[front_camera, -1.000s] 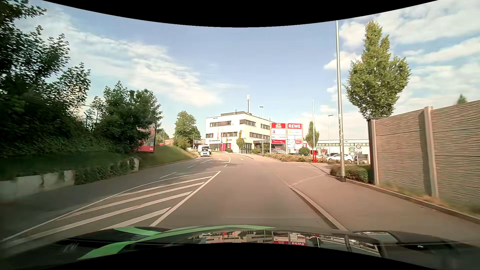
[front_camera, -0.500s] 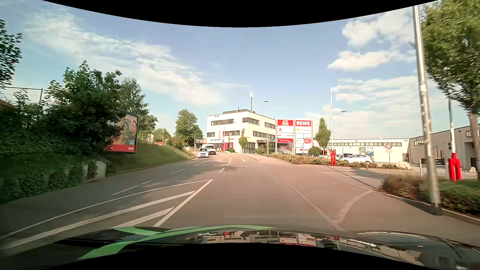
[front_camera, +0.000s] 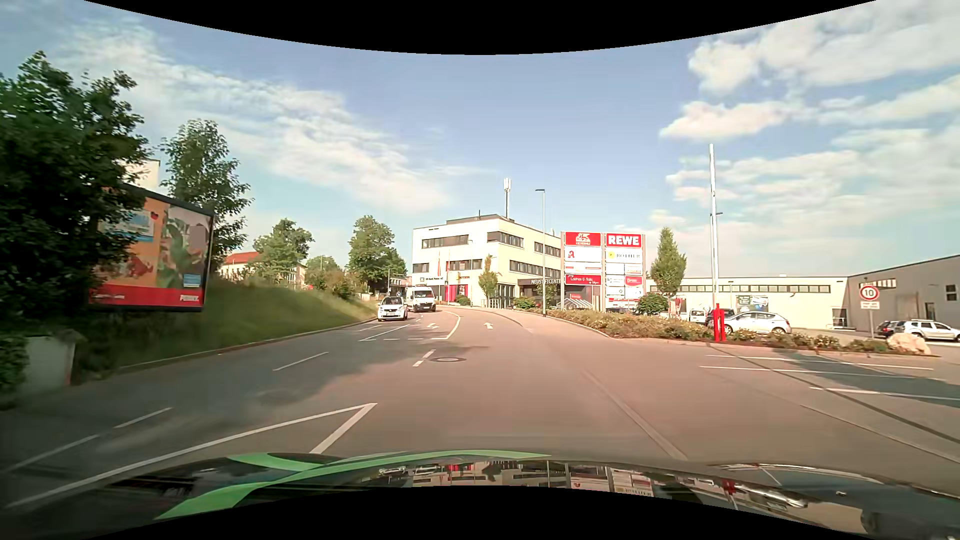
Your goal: Follow the waypoints while adhering to traffic rules and regulations
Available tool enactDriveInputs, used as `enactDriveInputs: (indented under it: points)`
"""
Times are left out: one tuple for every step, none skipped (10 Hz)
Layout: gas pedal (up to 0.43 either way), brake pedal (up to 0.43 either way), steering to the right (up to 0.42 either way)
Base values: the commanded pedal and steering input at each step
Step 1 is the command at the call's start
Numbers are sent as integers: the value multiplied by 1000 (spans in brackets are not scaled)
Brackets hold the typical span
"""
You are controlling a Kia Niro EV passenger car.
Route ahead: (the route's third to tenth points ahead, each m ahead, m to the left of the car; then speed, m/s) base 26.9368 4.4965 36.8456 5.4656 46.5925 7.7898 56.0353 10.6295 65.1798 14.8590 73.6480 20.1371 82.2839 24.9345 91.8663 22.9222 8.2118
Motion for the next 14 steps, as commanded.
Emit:
enactDriveInputs:
  points:
    - [150, 0, -9]
    - [177, 0, -8]
    - [177, 0, -9]
    - [177, 0, -9]
    - [177, 0, -10]
    - [177, 0, -12]
    - [177, 0, -14]
    - [177, 0, -15]
    - [177, 0, -15]
    - [177, 0, -15]
    - [177, 0, -15]
    - [177, 0, -15]
    - [177, 0, -16]
    - [177, 0, -14]
